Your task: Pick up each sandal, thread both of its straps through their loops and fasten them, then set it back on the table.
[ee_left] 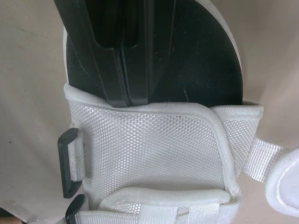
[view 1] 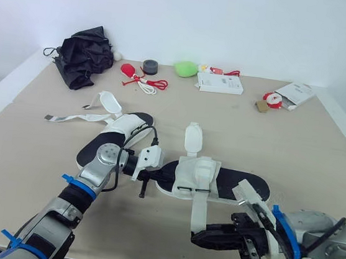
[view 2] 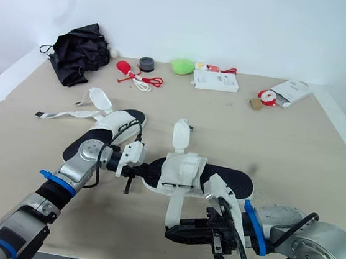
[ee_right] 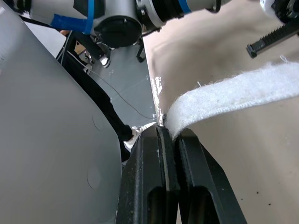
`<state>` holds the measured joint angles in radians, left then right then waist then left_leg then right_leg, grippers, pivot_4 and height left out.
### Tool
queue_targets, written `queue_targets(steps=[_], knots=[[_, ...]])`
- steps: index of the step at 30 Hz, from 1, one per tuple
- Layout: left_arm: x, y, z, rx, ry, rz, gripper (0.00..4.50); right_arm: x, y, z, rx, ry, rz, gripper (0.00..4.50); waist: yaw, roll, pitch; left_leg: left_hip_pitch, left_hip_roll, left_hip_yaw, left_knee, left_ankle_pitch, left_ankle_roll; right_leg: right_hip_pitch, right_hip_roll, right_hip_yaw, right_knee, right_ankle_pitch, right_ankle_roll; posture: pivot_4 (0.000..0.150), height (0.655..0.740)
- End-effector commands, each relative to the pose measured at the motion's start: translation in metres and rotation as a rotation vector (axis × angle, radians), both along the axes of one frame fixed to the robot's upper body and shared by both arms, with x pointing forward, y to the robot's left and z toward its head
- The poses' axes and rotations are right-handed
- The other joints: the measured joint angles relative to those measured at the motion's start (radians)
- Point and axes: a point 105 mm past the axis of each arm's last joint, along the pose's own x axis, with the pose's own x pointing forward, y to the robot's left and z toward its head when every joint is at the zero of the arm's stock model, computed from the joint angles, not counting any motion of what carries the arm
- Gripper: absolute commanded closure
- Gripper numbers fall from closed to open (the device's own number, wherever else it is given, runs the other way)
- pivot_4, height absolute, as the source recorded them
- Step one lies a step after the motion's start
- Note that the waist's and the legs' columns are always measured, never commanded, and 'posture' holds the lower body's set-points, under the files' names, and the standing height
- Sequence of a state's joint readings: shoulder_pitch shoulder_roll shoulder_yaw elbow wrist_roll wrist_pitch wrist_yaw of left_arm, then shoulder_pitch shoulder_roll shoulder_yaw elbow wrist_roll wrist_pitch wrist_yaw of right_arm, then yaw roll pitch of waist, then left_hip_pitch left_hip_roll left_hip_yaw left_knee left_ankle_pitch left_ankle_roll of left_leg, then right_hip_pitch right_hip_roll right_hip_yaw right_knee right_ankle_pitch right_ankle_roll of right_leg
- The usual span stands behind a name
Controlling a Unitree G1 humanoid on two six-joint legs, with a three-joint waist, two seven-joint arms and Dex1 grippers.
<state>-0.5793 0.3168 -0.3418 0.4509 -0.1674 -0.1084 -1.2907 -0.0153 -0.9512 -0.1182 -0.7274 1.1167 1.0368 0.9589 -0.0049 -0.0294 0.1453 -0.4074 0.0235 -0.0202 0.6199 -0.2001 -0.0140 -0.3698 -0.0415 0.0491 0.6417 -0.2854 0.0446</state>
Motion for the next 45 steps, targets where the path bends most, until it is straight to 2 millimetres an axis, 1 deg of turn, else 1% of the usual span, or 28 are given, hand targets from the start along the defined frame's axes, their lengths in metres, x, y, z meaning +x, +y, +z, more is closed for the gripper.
queue_targets(steps=[1,2,3,4,5,6,7,9,11,14,16,17,19,21,24,30,35,37,39,40,41,42,44,45], knots=[[-0.015,0.019,-0.061,0.21,0.166,0.041,4.5,-0.005,0.004,0.01,0.025,-0.04,0.043,4.48,0.0,0.0,0.0,0.0,0.0,0.0,0.0,0.0,0.0,0.0,0.0,0.0,0.0,0.0,0.0,0.15,0.74],[-0.015,0.019,-0.062,0.213,0.167,0.036,4.5,0.027,0.005,0.026,0.078,-0.131,-0.046,4.48,0.0,0.0,0.0,0.0,0.0,0.0,0.0,0.0,0.0,0.0,0.0,0.0,0.0,0.0,0.0,0.15,0.74],[-0.015,0.019,-0.062,0.216,0.167,0.033,4.5,0.051,0.006,0.039,0.118,-0.175,-0.109,4.48,-0.008,-0.001,0.001,0.0,0.0,0.0,0.0,0.0,0.0,0.0,0.0,0.0,0.0,0.0,0.0,0.15,0.74],[-0.015,0.019,-0.063,0.217,0.167,0.03,4.5,0.07,0.007,0.051,0.147,-0.206,-0.149,4.48,-0.011,0.0,0.002,0.002,0.001,0.001,0.001,0.0,0.0,0.001,0.0,0.0,0.0,0.001,-0.001,0.15,0.74],[-0.015,0.019,-0.063,0.218,0.167,0.027,4.5,0.081,0.006,0.058,0.159,-0.22,-0.167,4.48,-0.013,0.004,0.004,0.002,0.001,0.001,0.002,0.0,0.0,0.0,0.0,0.0,-0.001,0.003,-0.002,0.15,0.74],[-0.015,0.018,-0.063,0.218,0.166,0.027,4.5,0.085,0.006,0.06,0.157,-0.218,-0.169,4.48,-0.014,0.004,0.005,0.001,-0.001,0.001,0.003,0.001,0.001,0.002,-0.002,0.001,-0.001,0.004,-0.001,0.15,0.74],[-0.015,0.018,-0.062,0.218,0.166,0.026,4.5,0.087,0.005,0.064,0.156,-0.236,-0.157,4.48,-0.008,0.004,0.005,0.0,-0.002,0.002,0.001,0.002,0.003,-0.001,-0.005,0.0,-0.001,0.005,0.0,0.15,0.74],[-0.015,0.017,-0.062,0.216,0.165,0.026,4.5,0.082,0.006,0.078,0.182,-0.262,-0.094,4.48,-0.002,0.001,0.006,-0.002,0.0,0.002,-0.001,0.004,0.006,-0.001,-0.006,-0.005,-0.001,0.005,0.0,0.15,0.74],[-0.015,0.017,-0.062,0.215,0.165,0.027,4.5,0.077,0.008,0.085,0.185,-0.299,-0.049,4.48,0.0,0.004,0.004,-0.003,0.002,0.004,-0.001,0.004,0.006,-0.001,-0.006,-0.006,-0.001,0.004,-0.001,0.15,0.74],[-0.016,0.017,-0.063,0.213,0.167,0.026,4.5,0.09,0.01,0.077,0.147,-0.281,-0.093,4.48,0.0,0.005,0.004,-0.005,0.0,0.005,-0.001,0.003,0.006,-0.001,-0.006,-0.004,-0.001,0.005,0.002,0.15,0.74],[-0.018,0.017,-0.064,0.212,0.17,0.025,4.5,0.105,0.01,0.053,0.067,-0.258,-0.143,4.48,0.001,0.004,0.004,-0.006,0.0,0.004,-0.001,0.003,0.006,-0.001,-0.006,-0.005,-0.001,0.005,0.003,0.15,0.74],[-0.018,0.016,-0.064,0.211,0.171,0.025,4.5,0.109,0.01,0.046,0.046,-0.252,-0.152,4.48,0.001,0.004,0.004,-0.005,0.001,0.004,-0.001,0.003,0.006,-0.001,-0.006,-0.005,-0.001,0.005,0.004,0.15,0.74],[-0.017,0.016,-0.064,0.211,0.17,0.025,4.5,0.117,0.008,0.035,0.019,-0.228,-0.17,4.48,0.001,0.004,0.004,-0.005,0.001,0.005,0.0,0.003,0.006,-0.002,-0.006,-0.005,-0.001,0.003,0.0,0.15,0.74],[-0.017,0.016,-0.063,0.21,0.169,0.027,4.5,0.125,0.006,0.03,0.01,-0.212,-0.194,4.48,0.001,0.004,0.004,-0.005,0.001,0.006,0.0,0.003,0.007,-0.002,-0.007,-0.005,-0.001,0.004,0.0,0.15,0.74],[-0.016,0.016,-0.063,0.209,0.168,0.03,4.5,0.134,0.002,0.029,0.013,-0.2,-0.227,4.48,0.0,0.004,0.004,-0.005,0.001,0.007,0.0,0.004,0.007,-0.002,-0.007,-0.005,-0.001,0.005,0.0,0.15,0.74],[-0.017,0.017,-0.064,0.207,0.171,0.035,4.5,0.14,-0.005,0.034,0.038,-0.199,-0.26,4.48,0.001,0.004,0.004,-0.005,0.001,0.007,0.0,0.004,0.007,-0.001,-0.006,-0.005,-0.001,0.005,0.001,0.15,0.74],[-0.018,0.018,-0.064,0.208,0.173,0.039,4.5,0.149,-0.007,0.027,0.035,-0.18,-0.307,4.48,0.001,0.004,0.004,-0.003,0.001,0.008,0.001,0.004,0.007,-0.001,-0.006,-0.004,-0.001,0.006,0.001,0.15,0.74],[-0.017,0.017,-0.064,0.206,0.171,0.041,4.5,0.155,-0.008,0.022,0.023,-0.171,-0.344,4.48,0.001,0.004,0.004,-0.002,0.001,0.008,0.001,0.004,0.007,-0.001,-0.006,-0.004,-0.001,0.006,0.0,0.15,0.74],[-0.015,0.017,-0.063,0.204,0.168,0.047,4.5,0.164,-0.013,0.007,-0.02,-0.107,-0.416,3.7,0.0,0.004,0.004,-0.002,0.002,0.008,0.001,0.004,0.007,-0.001,-0.006,-0.004,-0.001,0.006,0.0,0.15,0.74],[-0.015,0.017,-0.063,0.203,0.167,0.049,4.5,0.165,-0.015,-0.001,-0.052,-0.093,-0.428,3.41,0.001,0.004,0.004,-0.002,0.002,0.009,0.001,0.004,0.007,-0.001,-0.006,-0.003,-0.001,0.006,0.0,0.15,0.74],[-0.015,0.018,-0.063,0.203,0.167,0.05,4.5,0.165,-0.017,-0.006,-0.081,-0.085,-0.436,2.88,0.003,0.004,0.004,-0.002,0.002,0.009,0.001,0.004,0.007,-0.001,-0.007,-0.003,-0.001,0.006,0.0,0.15,0.74],[-0.015,0.018,-0.063,0.203,0.166,0.05,4.5,0.164,-0.018,-0.009,-0.095,-0.077,-0.438,2.55,0.003,0.004,0.004,-0.002,0.002,0.01,0.001,0.004,0.007,-0.001,-0.007,-0.003,-0.001,0.006,0.0,0.15,0.74],[-0.015,0.018,-0.063,0.202,0.167,0.051,4.5,0.16,-0.02,-0.011,-0.106,-0.061,-0.43,1.54,0.003,0.005,0.002,-0.002,0.002,0.011,0.001,0.004,0.007,0.0,-0.007,-0.003,-0.001,0.006,0.0,0.15,0.74],[-0.015,0.019,-0.063,0.202,0.167,0.052,4.5,0.159,-0.02,-0.012,-0.109,-0.058,-0.426,1.18,0.003,0.005,0.002,-0.001,0.002,0.011,0.001,0.004,0.007,-0.001,-0.006,-0.003,-0.001,0.006,0.001,0.15,0.74]])
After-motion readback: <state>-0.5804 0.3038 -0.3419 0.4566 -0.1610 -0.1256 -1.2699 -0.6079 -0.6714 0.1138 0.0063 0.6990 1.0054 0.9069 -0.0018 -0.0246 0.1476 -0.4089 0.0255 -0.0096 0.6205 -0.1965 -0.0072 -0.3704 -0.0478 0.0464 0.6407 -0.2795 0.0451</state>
